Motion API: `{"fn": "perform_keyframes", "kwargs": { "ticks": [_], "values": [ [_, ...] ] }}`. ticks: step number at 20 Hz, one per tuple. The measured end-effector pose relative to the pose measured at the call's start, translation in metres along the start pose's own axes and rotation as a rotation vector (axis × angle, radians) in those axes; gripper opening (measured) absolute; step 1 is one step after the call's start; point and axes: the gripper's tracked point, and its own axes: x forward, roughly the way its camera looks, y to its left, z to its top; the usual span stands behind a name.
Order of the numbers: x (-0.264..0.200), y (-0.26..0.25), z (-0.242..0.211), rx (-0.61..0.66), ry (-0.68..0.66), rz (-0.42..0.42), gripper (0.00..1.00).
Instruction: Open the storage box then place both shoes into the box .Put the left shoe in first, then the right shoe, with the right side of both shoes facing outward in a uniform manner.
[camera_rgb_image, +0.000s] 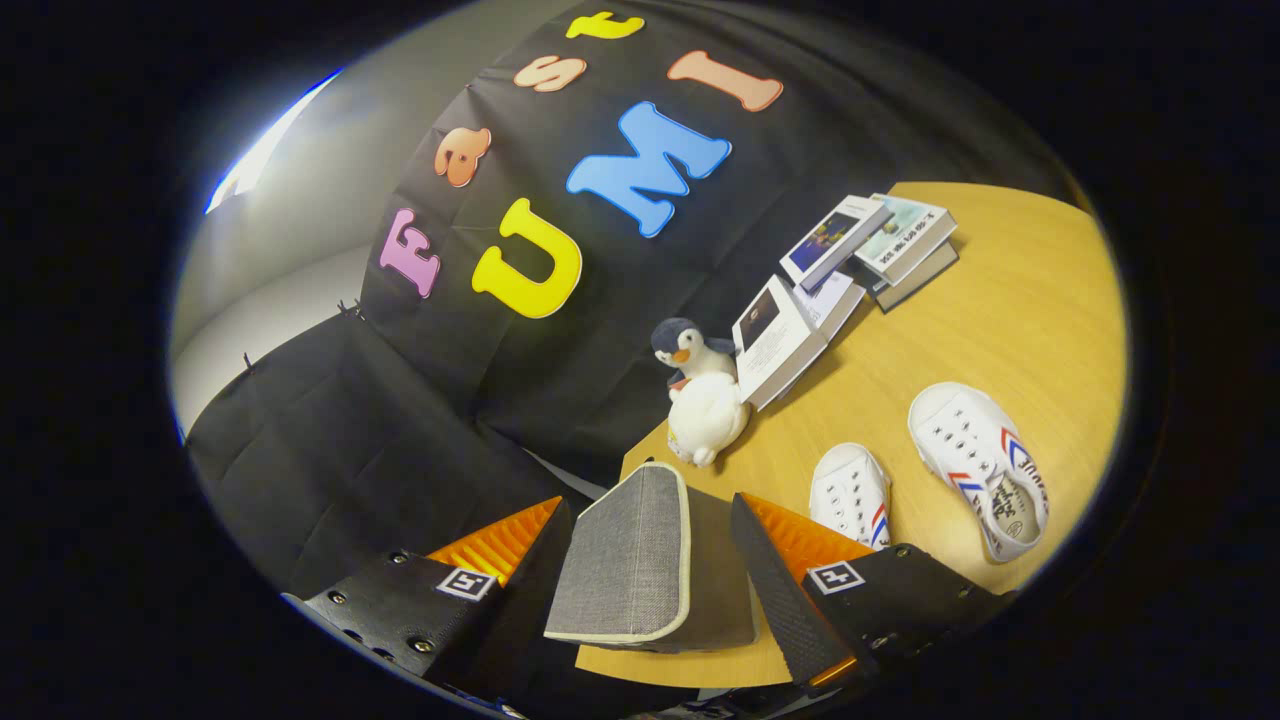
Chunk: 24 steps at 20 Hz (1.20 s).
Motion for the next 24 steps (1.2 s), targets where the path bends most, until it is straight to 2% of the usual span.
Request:
{"fn": "perform_keyframes", "kwargs": {
  "ticks": [13,24],
  "values": [
    [0.042,-0.021,-0.078,0.245,0.223,0.037,0.97],
    [0.056,-0.016,-0.12,0.429,0.33,0.084,0.95]
  ]
}}
